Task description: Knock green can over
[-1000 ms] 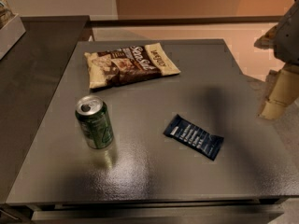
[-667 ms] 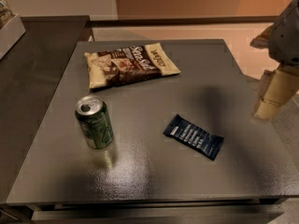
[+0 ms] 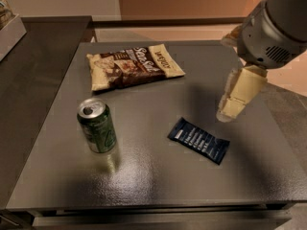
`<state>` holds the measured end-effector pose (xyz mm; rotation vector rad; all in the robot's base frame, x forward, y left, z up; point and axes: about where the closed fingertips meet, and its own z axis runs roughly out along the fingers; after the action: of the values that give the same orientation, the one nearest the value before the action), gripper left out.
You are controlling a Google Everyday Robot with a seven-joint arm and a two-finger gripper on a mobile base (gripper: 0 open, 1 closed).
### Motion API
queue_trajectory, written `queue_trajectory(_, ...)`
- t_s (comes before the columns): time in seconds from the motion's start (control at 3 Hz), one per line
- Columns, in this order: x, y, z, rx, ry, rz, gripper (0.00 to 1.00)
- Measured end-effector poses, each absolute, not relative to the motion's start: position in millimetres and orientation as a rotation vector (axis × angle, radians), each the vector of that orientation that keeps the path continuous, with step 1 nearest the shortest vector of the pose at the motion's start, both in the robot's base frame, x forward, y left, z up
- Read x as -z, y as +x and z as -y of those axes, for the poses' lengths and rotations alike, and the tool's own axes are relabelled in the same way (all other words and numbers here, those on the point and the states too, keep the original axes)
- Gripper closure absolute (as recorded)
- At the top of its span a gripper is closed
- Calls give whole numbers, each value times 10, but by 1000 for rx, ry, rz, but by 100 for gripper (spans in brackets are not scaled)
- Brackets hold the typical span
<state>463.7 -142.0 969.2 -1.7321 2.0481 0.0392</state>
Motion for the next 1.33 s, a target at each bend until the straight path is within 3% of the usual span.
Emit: queue_trajectory(1.33, -9230, 4681, -124, -371, -1897, -1763, 0)
